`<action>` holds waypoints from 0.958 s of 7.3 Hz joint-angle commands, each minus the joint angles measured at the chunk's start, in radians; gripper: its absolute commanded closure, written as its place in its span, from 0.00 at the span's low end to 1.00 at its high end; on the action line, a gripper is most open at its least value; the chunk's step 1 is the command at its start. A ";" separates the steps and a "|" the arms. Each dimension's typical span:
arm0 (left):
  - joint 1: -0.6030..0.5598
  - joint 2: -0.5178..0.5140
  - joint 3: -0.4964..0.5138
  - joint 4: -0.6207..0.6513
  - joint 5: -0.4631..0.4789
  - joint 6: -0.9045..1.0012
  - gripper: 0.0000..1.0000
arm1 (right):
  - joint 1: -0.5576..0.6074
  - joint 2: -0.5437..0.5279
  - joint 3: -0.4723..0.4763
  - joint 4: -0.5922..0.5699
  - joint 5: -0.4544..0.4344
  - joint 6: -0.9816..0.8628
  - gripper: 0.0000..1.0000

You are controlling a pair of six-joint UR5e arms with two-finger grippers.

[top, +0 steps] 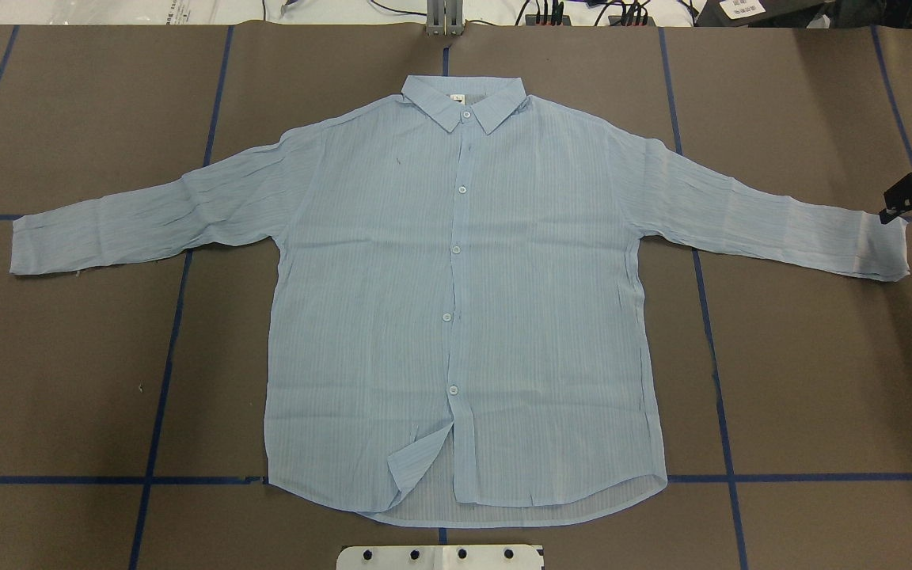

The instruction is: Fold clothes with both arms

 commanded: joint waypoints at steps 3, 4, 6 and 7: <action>0.000 -0.002 -0.003 0.002 0.002 -0.002 0.01 | -0.013 0.038 -0.050 -0.001 -0.025 0.012 0.38; 0.000 -0.002 -0.005 0.002 0.002 -0.004 0.01 | -0.013 0.035 -0.052 -0.001 -0.024 0.024 0.51; -0.001 -0.003 -0.005 0.002 0.005 -0.004 0.01 | -0.013 0.029 -0.052 -0.001 -0.023 0.025 0.68; 0.000 -0.003 -0.005 0.002 0.005 -0.002 0.01 | -0.013 0.029 -0.052 -0.001 -0.023 0.026 0.93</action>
